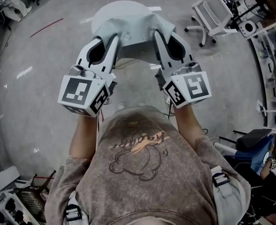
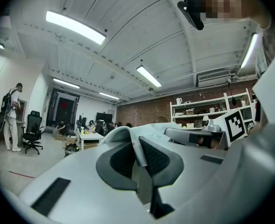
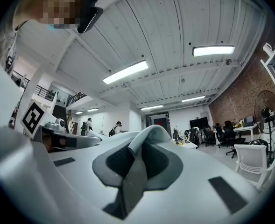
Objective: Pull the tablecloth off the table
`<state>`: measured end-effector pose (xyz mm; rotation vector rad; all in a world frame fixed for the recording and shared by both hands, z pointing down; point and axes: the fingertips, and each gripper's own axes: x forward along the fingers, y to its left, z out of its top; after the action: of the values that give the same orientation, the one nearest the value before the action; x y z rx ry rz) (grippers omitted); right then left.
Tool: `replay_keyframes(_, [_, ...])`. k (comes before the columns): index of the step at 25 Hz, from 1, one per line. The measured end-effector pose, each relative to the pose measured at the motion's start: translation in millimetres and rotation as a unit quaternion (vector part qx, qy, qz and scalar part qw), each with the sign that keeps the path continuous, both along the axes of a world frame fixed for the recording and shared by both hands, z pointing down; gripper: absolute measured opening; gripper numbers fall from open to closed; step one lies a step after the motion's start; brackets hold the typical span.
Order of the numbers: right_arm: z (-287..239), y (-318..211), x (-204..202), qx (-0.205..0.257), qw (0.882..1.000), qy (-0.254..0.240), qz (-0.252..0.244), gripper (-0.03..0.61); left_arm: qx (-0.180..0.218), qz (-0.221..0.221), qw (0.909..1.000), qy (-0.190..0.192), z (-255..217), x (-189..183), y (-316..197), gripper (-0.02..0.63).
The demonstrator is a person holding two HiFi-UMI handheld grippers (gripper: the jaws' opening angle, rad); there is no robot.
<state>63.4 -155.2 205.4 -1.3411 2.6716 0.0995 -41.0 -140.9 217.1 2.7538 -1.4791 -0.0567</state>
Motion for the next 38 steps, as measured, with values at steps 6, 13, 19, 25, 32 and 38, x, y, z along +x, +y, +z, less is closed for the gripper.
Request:
replay_keyframes(6, [-7, 9, 2, 0.012, 1.0, -0.003, -0.001, 0.048, 0.011, 0.003, 0.9999, -0.003, -14, 1, 8, 0.032])
replay_keyframes(13, [-17, 19, 3, 0.022, 1.0, -0.005, -0.004, 0.048, 0.015, 0.005, 0.9999, -0.001, -23, 4, 16, 0.032])
replay_keyframes(19, [-13, 31, 2, 0.018, 1.0, 0.001, -0.009, 0.046, 0.007, -0.001, 1.0, -0.002, -14, 5, 28, 0.032])
replay_keyframes(25, [-17, 39, -2, 0.01, 1.0, 0.003, -0.013, 0.046, -0.006, -0.004, 1.0, -0.001, -10, 3, 36, 0.032])
replay_keyframes(32, [13, 35, -4, -0.018, 1.0, -0.004, -0.023, 0.046, -0.029, -0.001, 0.9996, -0.004, 11, -3, 33, 0.032])
replay_keyframes(38, [43, 22, -6, -0.038, 0.998, -0.015, -0.038, 0.046, -0.05, 0.007, 0.9987, -0.001, 41, -7, 18, 0.031])
